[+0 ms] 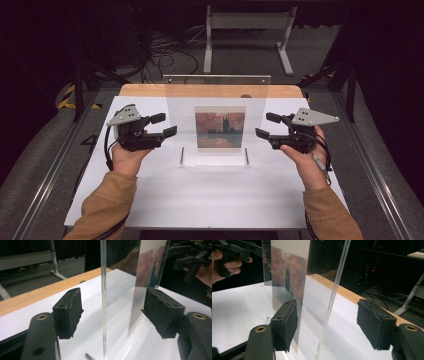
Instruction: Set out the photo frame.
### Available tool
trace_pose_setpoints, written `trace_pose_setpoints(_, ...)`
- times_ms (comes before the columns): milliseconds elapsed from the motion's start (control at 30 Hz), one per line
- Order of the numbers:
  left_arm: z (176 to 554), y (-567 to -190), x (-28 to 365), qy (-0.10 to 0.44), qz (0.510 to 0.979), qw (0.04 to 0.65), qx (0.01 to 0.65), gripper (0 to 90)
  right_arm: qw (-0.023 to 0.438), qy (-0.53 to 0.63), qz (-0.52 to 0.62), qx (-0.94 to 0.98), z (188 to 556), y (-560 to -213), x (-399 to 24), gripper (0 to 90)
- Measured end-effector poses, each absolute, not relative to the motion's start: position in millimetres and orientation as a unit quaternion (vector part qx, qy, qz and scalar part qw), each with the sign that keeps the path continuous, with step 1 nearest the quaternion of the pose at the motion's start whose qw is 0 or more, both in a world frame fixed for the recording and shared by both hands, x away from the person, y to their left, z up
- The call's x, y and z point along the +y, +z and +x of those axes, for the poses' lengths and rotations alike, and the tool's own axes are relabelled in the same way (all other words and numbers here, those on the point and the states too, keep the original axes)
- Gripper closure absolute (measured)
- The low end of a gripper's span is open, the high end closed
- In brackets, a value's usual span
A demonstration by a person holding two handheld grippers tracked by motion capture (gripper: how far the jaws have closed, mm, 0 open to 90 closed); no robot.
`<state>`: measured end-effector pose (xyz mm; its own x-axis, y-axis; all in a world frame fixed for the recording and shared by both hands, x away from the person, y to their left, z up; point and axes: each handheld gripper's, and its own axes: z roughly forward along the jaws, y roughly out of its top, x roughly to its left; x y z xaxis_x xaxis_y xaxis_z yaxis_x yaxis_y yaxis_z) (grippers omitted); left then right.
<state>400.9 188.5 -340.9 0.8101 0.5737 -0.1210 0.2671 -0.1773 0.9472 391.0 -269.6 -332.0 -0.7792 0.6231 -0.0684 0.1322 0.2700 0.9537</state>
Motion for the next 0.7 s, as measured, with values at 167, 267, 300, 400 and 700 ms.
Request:
trace_pose_setpoints(167,387,-347,204,0.131,0.763,0.566,0.284,26.7,0.224,0.544,0.259,0.767,383,-334,-278,32.9)
trace_pose_setpoints(267,379,-351,209,0.135,0.772,0.553,0.284,25.4,0.224,0.534,0.263,0.772,376,-337,-283,32.2)
trace_pose_setpoints(300,379,-351,209,0.135,0.772,0.553,0.284,24.5,0.224,0.534,0.263,0.772,376,-337,-283,32.2)
trace_pose_setpoints(400,372,-360,217,0.14,0.78,0.54,0.283,22.9,0.222,0.524,0.269,0.777,368,-343,-291,31.1)
trace_pose_setpoints(700,362,-394,241,0.132,0.787,0.522,0.301,20.5,0.22,0.504,0.301,0.779,356,-364,-318,26.1)
